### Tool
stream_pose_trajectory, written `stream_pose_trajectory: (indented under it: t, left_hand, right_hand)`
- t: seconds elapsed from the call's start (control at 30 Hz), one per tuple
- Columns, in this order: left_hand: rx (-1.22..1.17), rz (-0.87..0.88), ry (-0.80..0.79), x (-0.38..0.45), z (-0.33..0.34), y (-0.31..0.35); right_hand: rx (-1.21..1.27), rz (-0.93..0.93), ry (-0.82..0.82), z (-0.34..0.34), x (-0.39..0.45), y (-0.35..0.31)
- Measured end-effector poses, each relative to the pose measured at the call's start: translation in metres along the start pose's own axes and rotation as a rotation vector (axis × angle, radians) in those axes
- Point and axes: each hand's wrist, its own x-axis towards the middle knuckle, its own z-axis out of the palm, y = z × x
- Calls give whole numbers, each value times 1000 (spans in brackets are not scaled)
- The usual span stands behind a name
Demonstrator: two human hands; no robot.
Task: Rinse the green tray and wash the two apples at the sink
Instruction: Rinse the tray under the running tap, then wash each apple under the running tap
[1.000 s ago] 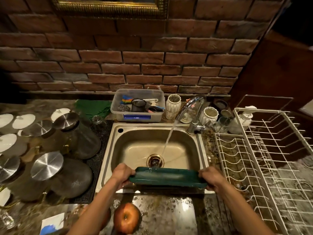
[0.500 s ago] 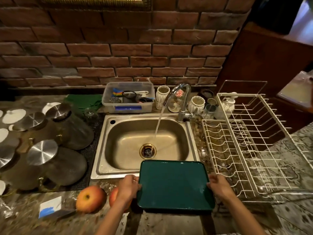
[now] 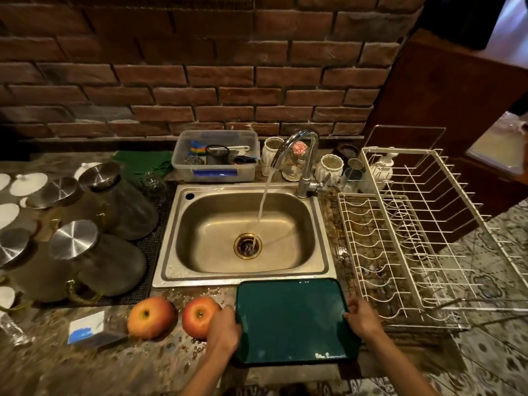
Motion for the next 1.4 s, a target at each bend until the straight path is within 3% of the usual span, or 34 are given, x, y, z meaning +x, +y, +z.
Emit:
stream_pose_trajectory:
  t: [0.3,0.47,0.57,0.77,0.87,0.97,1.2,1.4]
  left_hand:
    - [-26,-69,19,-17,13,-9]
    - [110,-8,14,-17,15,-7]
    - [157,31,13,-13,-1,-7]
    - [-3,102,116,-7,-63,-24]
    - [-103,-17,129,-10,-79,-43]
    - [-138,-80,92,-18,-82,-61]
    - [-276,-212,11,-30,-68,-88]
    - [-735,-326,-17,-17,-57,-98]
  right_hand:
    - [-203,-114,-35,10,-5,14]
    - [-323,-176,1,9,-4,8]
    - [-378,-198,-21,4,-4,-3]
    - [-401,-387,3,10,-12,-43]
    - [-224,-415,-119,30,-24,-80]
    - [-108,-415,-360,61,-43,-120]
    - [-323,-654,-694,135,-62,-181]
    - [-453,-647,-827,178,-47,-197]
